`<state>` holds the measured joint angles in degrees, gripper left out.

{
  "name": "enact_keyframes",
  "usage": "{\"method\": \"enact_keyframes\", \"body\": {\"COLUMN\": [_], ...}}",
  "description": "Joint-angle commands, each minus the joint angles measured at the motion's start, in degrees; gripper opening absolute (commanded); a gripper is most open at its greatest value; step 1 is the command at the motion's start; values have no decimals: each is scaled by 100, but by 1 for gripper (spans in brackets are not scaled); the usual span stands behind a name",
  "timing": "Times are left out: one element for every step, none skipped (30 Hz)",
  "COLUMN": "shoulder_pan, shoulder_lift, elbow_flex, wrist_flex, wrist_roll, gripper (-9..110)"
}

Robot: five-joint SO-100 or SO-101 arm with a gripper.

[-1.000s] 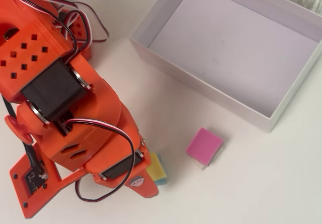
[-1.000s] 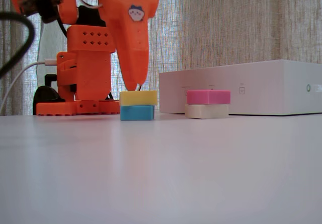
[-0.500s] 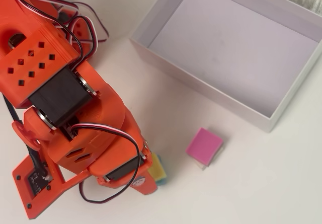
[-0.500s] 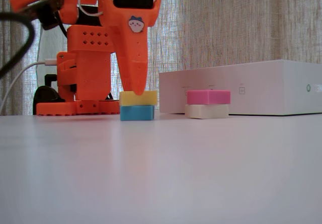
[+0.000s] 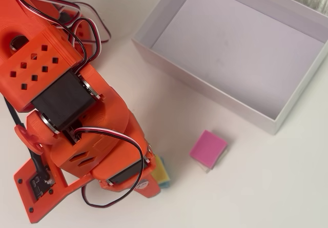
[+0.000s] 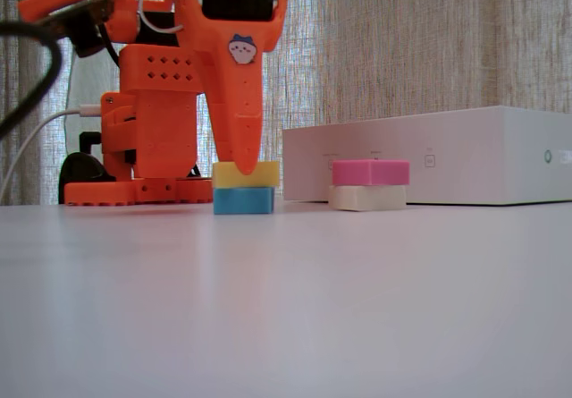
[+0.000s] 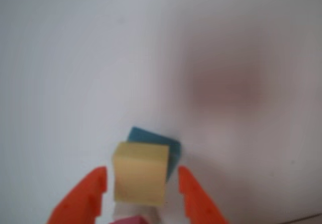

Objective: Grasp the yellow cuboid and put it in the bin.

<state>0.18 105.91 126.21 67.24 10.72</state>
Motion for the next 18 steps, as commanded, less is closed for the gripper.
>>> {"method": "enact_keyframes", "body": {"shoulder_pan": [-44, -44, -44, -44, -44, -44, -44, -44, -44, -44, -44, -35, -35, -26, -18, -18, -18, -18], "shoulder_lift": [26, 26, 26, 26, 26, 26, 26, 26, 26, 26, 18, 18, 9, -9, -35, -53, -62, -79], "elbow_flex": [-211, -211, -211, -211, -211, -211, -211, -211, -211, -211, -211, -211, -211, -202, -202, -193, -185, -185], "wrist_flex": [-44, -44, -44, -44, -44, -44, -44, -44, -35, -35, -35, -35, -53, -79, -114, -149, -167, -176], "wrist_roll": [9, 0, -9, -18, -26, -26, -35, -35, -35, -35, -35, -35, -35, -35, -35, -35, -35, -35], "gripper": [16, 15, 15, 15, 14, 14, 14, 14, 14, 14, 14, 14, 14, 14, 14, 14, 14, 14]}}
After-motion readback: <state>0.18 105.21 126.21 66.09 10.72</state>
